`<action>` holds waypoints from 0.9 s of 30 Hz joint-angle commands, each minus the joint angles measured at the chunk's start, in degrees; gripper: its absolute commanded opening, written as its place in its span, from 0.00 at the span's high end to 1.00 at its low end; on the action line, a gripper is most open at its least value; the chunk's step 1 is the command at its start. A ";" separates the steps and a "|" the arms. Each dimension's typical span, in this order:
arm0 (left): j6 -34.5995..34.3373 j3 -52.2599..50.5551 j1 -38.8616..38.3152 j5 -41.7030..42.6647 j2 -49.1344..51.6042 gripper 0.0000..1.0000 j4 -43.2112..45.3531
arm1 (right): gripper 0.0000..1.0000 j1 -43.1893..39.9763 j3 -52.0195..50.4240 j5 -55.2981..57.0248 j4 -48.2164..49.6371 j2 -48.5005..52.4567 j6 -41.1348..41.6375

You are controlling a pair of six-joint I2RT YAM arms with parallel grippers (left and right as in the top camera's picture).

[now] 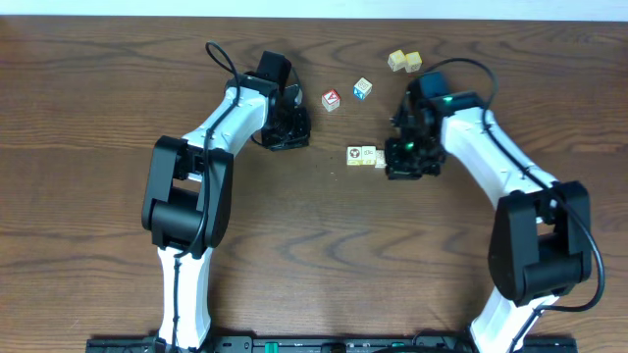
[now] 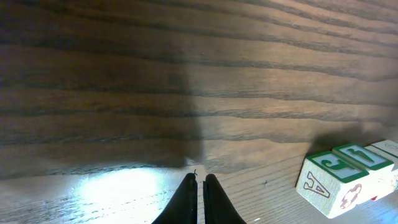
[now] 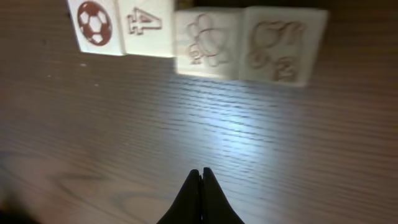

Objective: Lift 4 blocks

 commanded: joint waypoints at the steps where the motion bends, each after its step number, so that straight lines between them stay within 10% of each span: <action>1: 0.79 -0.42 0.20 0.11 -0.70 0.93 -0.15 | 0.99 1.60 -0.37 6.36 0.22 0.15 5.29; 27: 0.79 -0.42 0.17 0.13 -0.70 0.93 -0.31 | 0.99 5.22 -12.13 10.40 18.47 0.50 5.55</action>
